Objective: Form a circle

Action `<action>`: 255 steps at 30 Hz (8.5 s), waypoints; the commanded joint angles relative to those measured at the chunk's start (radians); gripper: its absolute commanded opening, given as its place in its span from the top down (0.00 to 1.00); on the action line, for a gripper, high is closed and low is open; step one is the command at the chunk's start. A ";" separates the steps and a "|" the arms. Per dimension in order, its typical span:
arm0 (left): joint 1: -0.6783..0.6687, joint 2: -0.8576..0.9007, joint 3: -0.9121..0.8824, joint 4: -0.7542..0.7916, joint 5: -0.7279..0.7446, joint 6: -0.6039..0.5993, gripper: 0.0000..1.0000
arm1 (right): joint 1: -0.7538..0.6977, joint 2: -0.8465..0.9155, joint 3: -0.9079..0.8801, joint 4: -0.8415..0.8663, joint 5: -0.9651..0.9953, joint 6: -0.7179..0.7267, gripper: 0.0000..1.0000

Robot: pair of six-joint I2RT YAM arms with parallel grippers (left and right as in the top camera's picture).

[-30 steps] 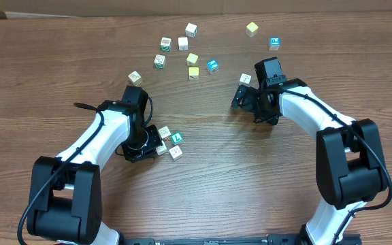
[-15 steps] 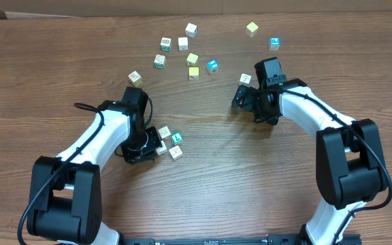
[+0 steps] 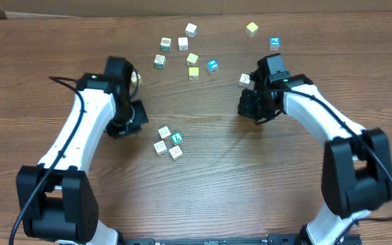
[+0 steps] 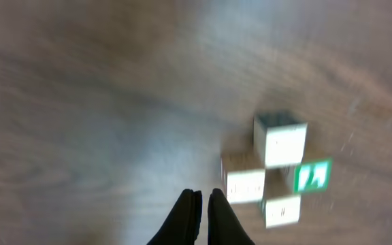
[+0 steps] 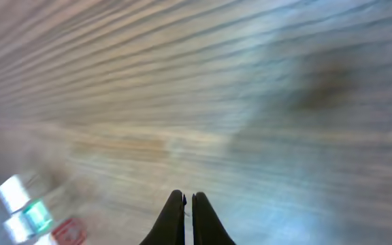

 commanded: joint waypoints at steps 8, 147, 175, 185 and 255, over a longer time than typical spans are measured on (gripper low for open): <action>0.118 0.007 0.028 0.200 -0.058 0.012 0.95 | 0.218 -0.078 -0.006 -0.118 -0.121 0.147 0.96; 0.241 0.007 0.027 0.253 -0.138 0.013 0.00 | 0.619 0.008 -0.170 0.256 0.164 0.953 0.96; 0.241 0.007 0.027 0.253 -0.138 0.013 0.00 | 0.628 -0.005 -0.126 0.253 0.088 0.854 0.96; 0.241 0.007 0.027 0.253 -0.138 0.013 0.00 | 0.675 -0.033 -0.091 0.375 0.108 0.541 0.96; 0.241 0.007 0.027 0.253 -0.138 0.013 0.01 | 0.655 0.072 -0.088 0.408 0.203 0.443 0.96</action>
